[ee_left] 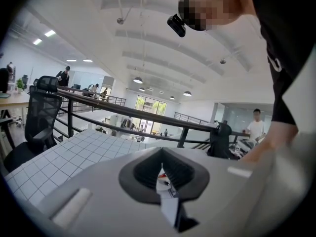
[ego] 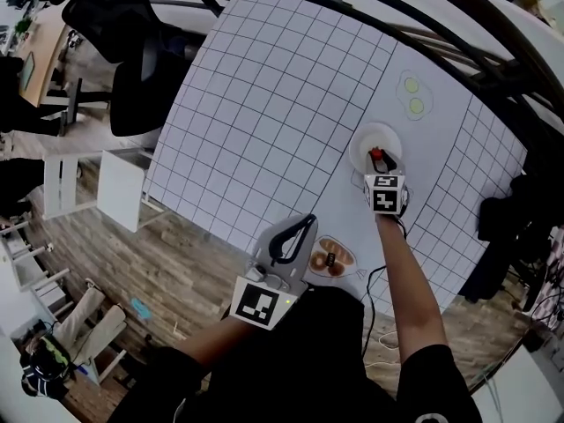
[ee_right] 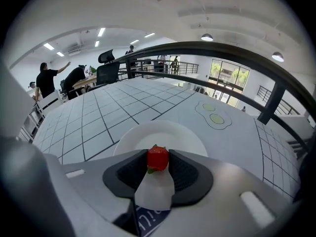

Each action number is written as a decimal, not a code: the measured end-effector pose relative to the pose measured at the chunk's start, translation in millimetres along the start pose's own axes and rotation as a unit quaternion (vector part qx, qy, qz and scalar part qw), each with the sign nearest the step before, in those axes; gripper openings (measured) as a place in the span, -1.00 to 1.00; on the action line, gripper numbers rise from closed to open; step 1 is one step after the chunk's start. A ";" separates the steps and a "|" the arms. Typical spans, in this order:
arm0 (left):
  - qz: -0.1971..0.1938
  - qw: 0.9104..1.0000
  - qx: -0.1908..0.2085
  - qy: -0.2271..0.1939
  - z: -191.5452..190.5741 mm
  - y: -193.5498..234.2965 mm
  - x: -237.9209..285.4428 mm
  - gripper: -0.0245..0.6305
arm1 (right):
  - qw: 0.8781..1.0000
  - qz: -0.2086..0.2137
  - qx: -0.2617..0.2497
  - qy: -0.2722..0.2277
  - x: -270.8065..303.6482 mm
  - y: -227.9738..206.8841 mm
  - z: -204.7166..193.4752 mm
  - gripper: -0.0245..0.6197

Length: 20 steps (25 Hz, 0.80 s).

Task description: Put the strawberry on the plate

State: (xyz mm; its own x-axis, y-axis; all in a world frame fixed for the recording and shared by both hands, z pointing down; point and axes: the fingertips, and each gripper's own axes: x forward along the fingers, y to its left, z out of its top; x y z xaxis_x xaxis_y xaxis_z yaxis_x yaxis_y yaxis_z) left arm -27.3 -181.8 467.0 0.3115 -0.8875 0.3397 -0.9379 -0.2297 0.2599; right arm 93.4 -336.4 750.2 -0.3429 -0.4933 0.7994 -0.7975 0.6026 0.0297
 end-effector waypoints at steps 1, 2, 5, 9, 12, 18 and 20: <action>0.000 1.000 -0.006 0.002 -0.3 0.1 -1.1 -0.90 | 1.000 0.000 -0.001 0.002 0.8 0.5 -0.6 -0.51; 0.001 1.000 -0.012 0.004 -0.1 0.3 -2.4 -0.90 | 1.000 0.001 0.000 0.001 1.5 0.9 -0.4 -0.51; 0.004 1.000 -0.015 0.004 0.5 0.7 -6.3 -0.90 | 1.000 0.002 0.001 -0.004 2.3 0.9 1.1 -0.51; 0.007 1.000 -0.021 0.007 -3.1 2.0 -11.5 -0.90 | 1.000 0.006 0.001 -0.003 1.9 3.0 -0.2 -0.45; 0.011 1.000 -0.026 0.006 -4.0 5.8 -14.4 -0.90 | 1.000 0.010 0.003 -0.002 1.5 4.9 0.5 -0.39; 0.011 1.000 -0.028 -0.002 -4.1 7.0 -21.1 -0.90 | 1.000 0.000 0.012 -0.009 -15.2 3.0 1.5 -0.34; 0.010 1.000 -0.027 -0.010 0.9 6.1 -22.2 -0.90 | 1.000 -0.002 0.016 -0.012 -23.2 0.8 4.6 -0.34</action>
State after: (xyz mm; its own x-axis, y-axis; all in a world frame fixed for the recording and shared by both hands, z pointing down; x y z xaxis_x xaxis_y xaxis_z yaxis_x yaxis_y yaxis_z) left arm -40.1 -163.8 460.2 0.2892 -0.8998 0.3266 -0.9339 -0.1902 0.3027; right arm 98.5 -327.4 728.9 -0.3518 -0.5104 0.7847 -0.8138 0.5810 0.0131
